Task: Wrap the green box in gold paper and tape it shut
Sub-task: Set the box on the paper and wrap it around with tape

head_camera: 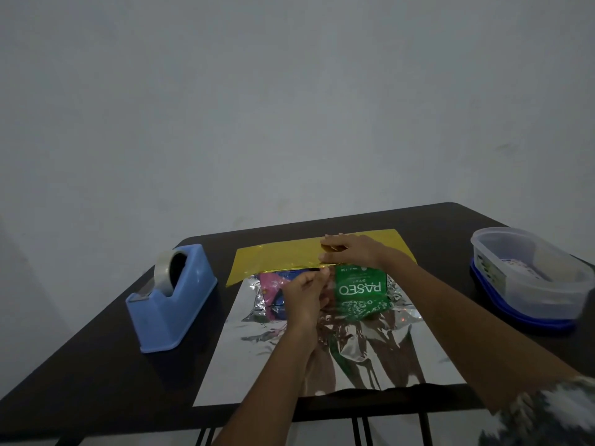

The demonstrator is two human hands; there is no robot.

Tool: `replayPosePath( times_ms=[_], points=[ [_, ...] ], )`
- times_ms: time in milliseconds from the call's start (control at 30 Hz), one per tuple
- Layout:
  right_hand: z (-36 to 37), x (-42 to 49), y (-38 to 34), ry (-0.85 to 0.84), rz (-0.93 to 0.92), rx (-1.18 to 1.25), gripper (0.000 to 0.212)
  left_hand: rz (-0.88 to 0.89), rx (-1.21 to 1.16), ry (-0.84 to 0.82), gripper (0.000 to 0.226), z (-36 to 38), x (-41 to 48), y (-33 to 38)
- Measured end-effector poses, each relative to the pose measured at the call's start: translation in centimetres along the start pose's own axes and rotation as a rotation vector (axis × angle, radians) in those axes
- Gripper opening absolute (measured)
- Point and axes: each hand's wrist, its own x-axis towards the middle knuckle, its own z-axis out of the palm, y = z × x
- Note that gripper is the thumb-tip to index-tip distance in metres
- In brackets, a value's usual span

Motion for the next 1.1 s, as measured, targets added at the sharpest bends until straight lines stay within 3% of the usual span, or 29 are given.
replayPosePath(
  times_ms=[367, 567, 733, 933, 1100],
  points=[
    [0.3, 0.9, 0.4, -0.004, -0.009, -0.021, 0.06, -0.113, 0.033, 0.12, 0.021, 0.4, 0.8, 0.0],
    [0.1, 1.1, 0.8, -0.001, -0.026, -0.058, 0.06, 0.045, 0.336, 0.302, 0.034, 0.7, 0.5, -0.9],
    [0.1, 1.2, 0.8, 0.002, -0.028, -0.047, 0.06, -0.017, 0.339, 0.247, 0.029, 0.6, 0.2, -0.3],
    [0.3, 1.2, 1.0, 0.005, -0.015, -0.033, 0.061, 0.091, 0.305, 0.222, 0.04, 0.2, -0.4, -0.9],
    [0.3, 1.2, 0.8, -0.006, -0.039, -0.034, 0.06, 0.082, 0.341, 0.226, 0.041, 0.4, 0.2, -0.9]
  ],
)
